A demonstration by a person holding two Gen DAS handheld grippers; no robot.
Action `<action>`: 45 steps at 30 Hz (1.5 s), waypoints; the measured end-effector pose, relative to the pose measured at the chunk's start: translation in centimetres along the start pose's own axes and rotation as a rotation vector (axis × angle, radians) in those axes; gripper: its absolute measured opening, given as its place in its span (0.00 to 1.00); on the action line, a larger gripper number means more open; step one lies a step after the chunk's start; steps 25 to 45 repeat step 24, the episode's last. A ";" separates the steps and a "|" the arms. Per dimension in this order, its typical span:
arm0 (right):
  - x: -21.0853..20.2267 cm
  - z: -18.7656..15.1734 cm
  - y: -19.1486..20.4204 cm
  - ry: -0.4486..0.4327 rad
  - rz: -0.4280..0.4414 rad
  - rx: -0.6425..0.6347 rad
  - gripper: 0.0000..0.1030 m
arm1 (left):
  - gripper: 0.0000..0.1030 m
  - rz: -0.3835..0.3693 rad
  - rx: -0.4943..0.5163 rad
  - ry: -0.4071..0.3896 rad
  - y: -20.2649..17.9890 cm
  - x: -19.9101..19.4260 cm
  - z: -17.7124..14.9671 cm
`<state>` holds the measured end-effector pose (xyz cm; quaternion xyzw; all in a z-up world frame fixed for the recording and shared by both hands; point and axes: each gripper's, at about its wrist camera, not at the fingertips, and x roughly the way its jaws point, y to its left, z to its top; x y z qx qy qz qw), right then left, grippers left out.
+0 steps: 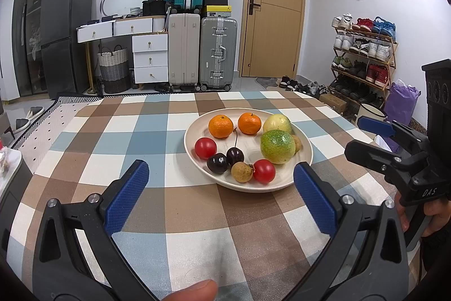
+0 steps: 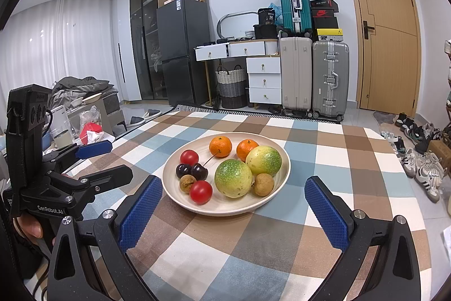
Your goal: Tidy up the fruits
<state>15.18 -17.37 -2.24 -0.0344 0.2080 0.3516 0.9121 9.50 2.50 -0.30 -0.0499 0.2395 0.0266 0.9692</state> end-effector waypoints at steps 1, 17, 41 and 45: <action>0.0 0.0 0.0 0.000 0.000 0.000 1.00 | 0.99 0.000 0.000 0.000 0.0 0.0 0.0; 0.0 0.0 0.1 0.000 0.000 -0.001 1.00 | 0.99 -0.002 0.003 -0.006 -0.1 -0.2 0.0; 0.0 0.0 0.1 0.000 0.000 -0.001 1.00 | 0.99 -0.007 0.013 -0.021 -0.4 -0.7 0.4; 0.0 0.0 0.1 0.000 0.000 -0.001 1.00 | 0.99 -0.007 0.013 -0.021 -0.4 -0.7 0.4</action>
